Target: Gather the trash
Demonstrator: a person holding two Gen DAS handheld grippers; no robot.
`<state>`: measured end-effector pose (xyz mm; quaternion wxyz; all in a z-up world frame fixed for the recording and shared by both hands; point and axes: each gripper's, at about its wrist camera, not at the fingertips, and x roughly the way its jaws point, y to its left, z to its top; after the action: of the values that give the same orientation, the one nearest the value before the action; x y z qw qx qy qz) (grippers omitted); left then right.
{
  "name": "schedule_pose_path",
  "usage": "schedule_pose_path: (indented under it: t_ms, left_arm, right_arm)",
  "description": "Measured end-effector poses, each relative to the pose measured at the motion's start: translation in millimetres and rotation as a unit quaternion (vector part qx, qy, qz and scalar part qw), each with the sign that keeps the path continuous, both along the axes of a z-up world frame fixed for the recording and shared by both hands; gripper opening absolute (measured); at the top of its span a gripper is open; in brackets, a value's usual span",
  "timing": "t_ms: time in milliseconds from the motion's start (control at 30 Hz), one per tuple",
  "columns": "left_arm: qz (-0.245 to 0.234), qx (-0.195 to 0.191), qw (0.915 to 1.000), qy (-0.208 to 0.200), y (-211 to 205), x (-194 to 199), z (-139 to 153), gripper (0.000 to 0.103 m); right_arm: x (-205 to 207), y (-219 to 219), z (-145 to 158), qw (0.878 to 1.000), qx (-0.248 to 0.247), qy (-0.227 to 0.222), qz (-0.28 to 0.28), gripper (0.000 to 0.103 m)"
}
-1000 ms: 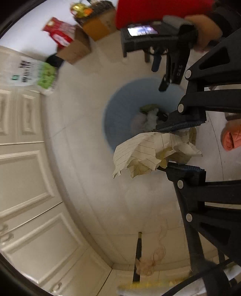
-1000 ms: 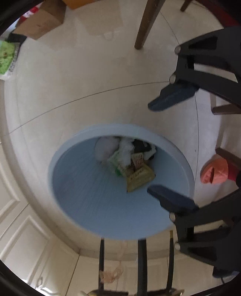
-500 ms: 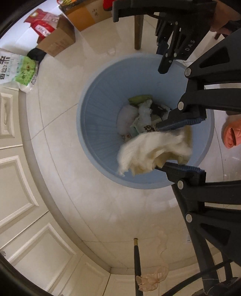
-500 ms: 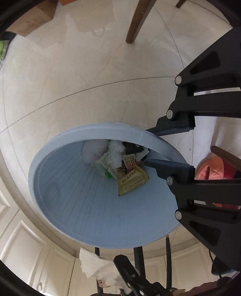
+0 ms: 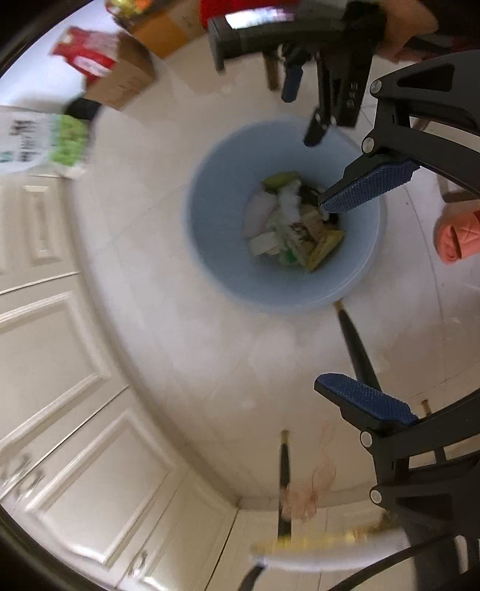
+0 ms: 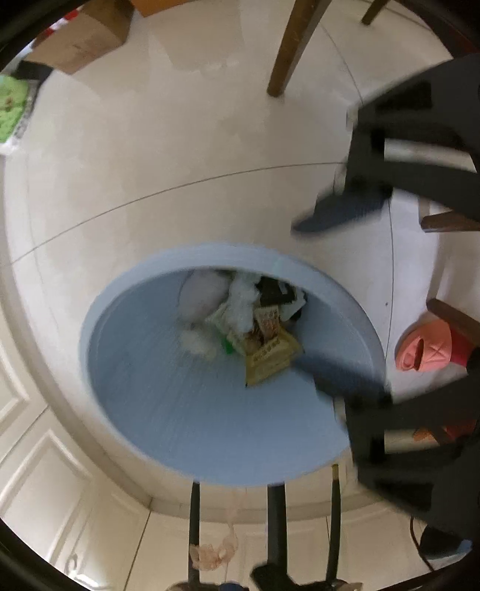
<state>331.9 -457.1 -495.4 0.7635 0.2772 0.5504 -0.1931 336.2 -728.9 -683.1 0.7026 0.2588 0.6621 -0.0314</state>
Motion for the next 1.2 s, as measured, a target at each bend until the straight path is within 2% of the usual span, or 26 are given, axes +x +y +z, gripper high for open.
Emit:
schedule_pose_path:
  t_ms: [133,167,200,267,367,433,567,600,733,767,867,1000,1133,1200]
  left_arm:
    - [-0.010,-0.044,0.9971,-0.061,7.4,-38.0,57.9,0.086]
    - [-0.015,-0.056,0.9956,-0.074,8.5,-47.9,71.8,0.086]
    - [-0.018,-0.072,0.9928,-0.094,11.1,-59.8,89.5,0.086]
    - [-0.021,-0.096,0.9872,-0.126,17.9,-80.4,120.2,0.086]
    - [-0.026,-0.147,0.9724,-0.179,34.4,-120.5,174.0,0.088]
    - [-0.028,-0.171,0.9616,-0.213,49.7,-144.1,204.1,0.094]
    - [-0.020,-0.223,0.9366,-0.269,96.1,-199.4,252.9,0.098]
    - [-0.011,-0.232,0.9300,-0.285,113.1,-216.4,263.5,0.099]
    - [0.019,-0.240,0.9070,-0.345,177.9,-277.0,292.5,0.102]
    - [0.029,-0.244,0.8984,-0.364,196.1,-293.3,300.3,0.102]
    - [0.062,-0.245,0.8823,-0.397,241.7,-341.9,316.1,0.102]
    - [0.100,-0.258,0.8579,-0.433,289.6,-407.8,326.9,0.102]
    - [0.138,-0.243,0.8416,-0.462,323.7,-458.5,333.4,0.102]
    - [0.159,-0.243,0.8338,-0.469,334.5,-483.0,337.1,0.102]
  right_arm:
    - [-11.8,0.8,56.9,0.999,0.003,-0.034,-0.031,0.087]
    - [-16.4,1.3,77.5,0.998,-0.002,-0.049,-0.037,0.089]
    - [-21.8,2.4,101.6,0.997,-0.009,-0.065,-0.042,0.096]
    - [-33.0,4.8,147.3,0.993,-0.021,-0.103,-0.050,0.098]
    - [-50.8,8.4,225.9,0.983,-0.047,-0.164,-0.064,0.099]
    - [-62.7,15.4,279.5,0.974,-0.063,-0.207,-0.066,0.103]
    - [-84.6,43.0,393.1,0.945,-0.096,-0.308,-0.057,0.103]
    - [-89.8,50.6,413.0,0.938,-0.099,-0.327,-0.055,0.103]
    - [-110.2,99.9,504.0,0.903,-0.108,-0.415,-0.029,0.103]
    - [-114.6,114.9,523.3,0.895,-0.111,-0.432,-0.018,0.103]
    - [-128.9,165.4,575.2,0.868,-0.110,-0.484,0.014,0.103]
    - [-145.8,232.3,627.0,0.837,-0.123,-0.530,0.053,0.103]
    - [-165.8,288.8,666.9,0.811,-0.144,-0.561,0.087,0.103]
    - [-173.7,311.6,674.2,0.802,-0.150,-0.570,0.100,0.103]
